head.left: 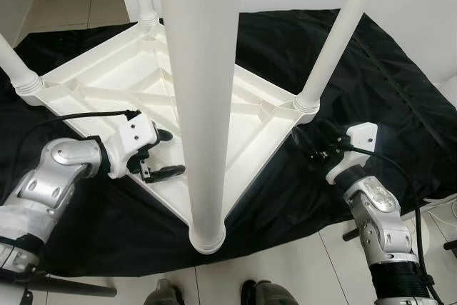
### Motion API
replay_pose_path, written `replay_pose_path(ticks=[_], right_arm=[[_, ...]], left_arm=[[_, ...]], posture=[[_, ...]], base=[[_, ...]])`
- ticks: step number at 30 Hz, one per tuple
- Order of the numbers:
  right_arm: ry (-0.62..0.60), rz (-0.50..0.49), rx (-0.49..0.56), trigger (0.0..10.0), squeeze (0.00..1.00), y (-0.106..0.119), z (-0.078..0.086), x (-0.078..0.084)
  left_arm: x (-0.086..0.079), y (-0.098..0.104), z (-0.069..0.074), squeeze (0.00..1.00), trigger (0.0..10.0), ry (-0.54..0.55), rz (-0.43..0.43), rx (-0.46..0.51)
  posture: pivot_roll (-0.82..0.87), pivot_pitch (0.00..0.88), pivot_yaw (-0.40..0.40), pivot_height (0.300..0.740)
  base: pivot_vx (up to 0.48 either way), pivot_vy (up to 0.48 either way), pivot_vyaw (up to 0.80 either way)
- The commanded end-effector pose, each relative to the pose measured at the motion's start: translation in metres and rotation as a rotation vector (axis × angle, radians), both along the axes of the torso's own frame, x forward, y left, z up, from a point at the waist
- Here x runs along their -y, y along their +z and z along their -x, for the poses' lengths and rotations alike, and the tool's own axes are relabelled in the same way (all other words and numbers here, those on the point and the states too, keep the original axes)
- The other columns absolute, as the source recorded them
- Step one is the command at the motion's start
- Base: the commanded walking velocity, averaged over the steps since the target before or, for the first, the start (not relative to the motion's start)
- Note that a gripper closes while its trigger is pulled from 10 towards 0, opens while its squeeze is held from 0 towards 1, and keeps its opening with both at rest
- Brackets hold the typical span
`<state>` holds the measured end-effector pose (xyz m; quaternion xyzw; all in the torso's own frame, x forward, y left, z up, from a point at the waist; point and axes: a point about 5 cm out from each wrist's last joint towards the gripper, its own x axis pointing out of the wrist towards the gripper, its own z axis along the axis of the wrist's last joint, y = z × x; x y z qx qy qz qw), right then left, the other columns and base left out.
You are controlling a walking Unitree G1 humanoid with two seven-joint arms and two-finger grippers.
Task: Building children table
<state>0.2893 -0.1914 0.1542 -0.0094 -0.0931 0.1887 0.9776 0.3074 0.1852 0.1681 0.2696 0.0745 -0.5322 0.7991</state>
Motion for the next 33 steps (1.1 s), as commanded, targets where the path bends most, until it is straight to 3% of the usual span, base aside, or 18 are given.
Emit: replay_pose_path(ticks=[1, 6, 12, 33], right_arm=[[-0.018, 0.007, -0.013, 10.0, 0.0, -0.002, 0.003, 0.006], [-0.037, 0.008, -0.015, 10.0, 0.0, -0.002, 0.005, 0.01], [-0.031, 0.006, -0.025, 10.0, 0.0, -0.006, 0.006, 0.006], [-0.027, 0.028, -0.027, 10.0, 0.0, -0.006, 0.005, 0.005]], left_arm=[[-0.003, -0.005, 0.003, 0.0, 10.0, -0.052, -0.015, -0.059], [-0.013, 0.006, 0.009, 0.0, 10.0, -0.118, 0.055, -0.152], [-0.017, 0.003, 0.018, 0.0, 10.0, -0.168, 0.007, -0.191], [-0.019, -0.022, 0.024, 0.0, 10.0, -0.205, -0.171, -0.189]], posture=[[-0.07, 0.123, 0.036, 0.74], [-0.07, 0.124, 0.043, 0.74], [-0.06, 0.126, 0.043, 0.74], [-0.07, 0.133, 0.038, 0.74]], base=[[0.0, 0.0, 0.0], [0.0, 0.0, 0.0], [0.0, 0.0, 0.0], [0.0, 0.0, 0.0]])
